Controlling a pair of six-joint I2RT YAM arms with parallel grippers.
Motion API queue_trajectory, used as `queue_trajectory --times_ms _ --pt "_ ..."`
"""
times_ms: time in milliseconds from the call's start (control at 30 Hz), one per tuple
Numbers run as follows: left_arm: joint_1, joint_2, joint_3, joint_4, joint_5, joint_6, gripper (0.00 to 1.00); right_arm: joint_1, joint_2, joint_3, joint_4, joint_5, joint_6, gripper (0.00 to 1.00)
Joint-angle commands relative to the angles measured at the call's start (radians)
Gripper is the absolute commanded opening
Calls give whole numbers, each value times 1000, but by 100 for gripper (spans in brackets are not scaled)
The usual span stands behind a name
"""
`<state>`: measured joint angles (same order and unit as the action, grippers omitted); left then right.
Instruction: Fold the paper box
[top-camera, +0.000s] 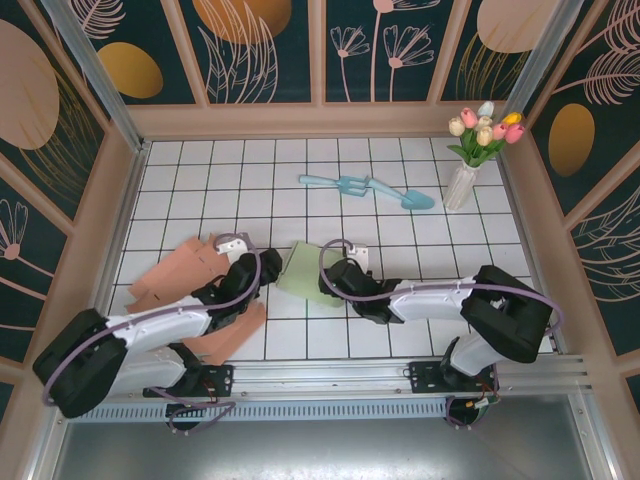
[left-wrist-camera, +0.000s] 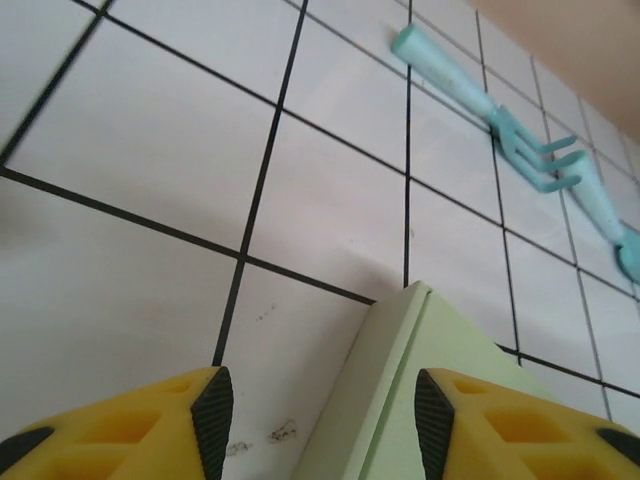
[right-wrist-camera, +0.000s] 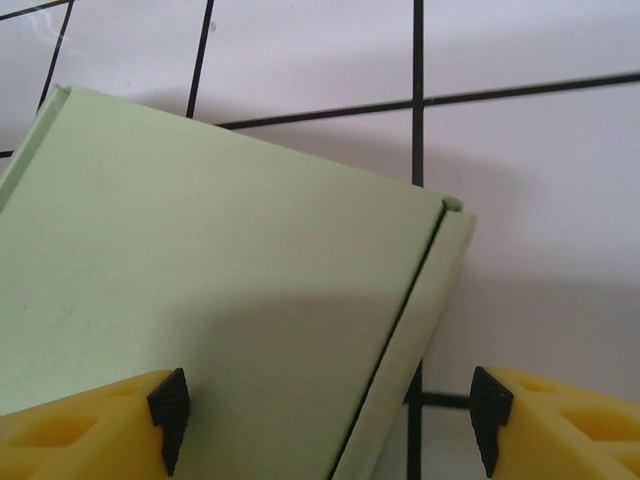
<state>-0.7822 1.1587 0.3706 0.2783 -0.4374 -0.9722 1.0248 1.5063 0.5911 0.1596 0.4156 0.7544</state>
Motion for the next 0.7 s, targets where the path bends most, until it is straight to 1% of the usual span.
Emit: queue_trajectory --times_ms 0,133,267,367,500,533,600,667 --pt "-7 -56 -14 -60 -24 68 54 -56 13 -21 30 -38 -111 76" --pt "-8 -25 34 -39 26 98 54 -104 -18 -60 71 -91 -167 76" --pt "-9 29 26 90 35 107 55 -156 -41 -78 89 -151 -224 76" --pt "-9 108 51 146 48 117 56 -158 -51 -95 137 -163 -235 75" --pt "-10 197 85 204 84 120 57 -157 -36 -87 151 -148 -227 75" --pt "-11 214 94 202 87 116 59 -157 -36 -88 155 -149 -225 75" --pt "-10 249 134 132 57 70 75 -155 -39 -94 170 -146 -219 74" --pt "-10 280 210 -4 32 27 78 -149 -46 -104 179 -142 -216 74"
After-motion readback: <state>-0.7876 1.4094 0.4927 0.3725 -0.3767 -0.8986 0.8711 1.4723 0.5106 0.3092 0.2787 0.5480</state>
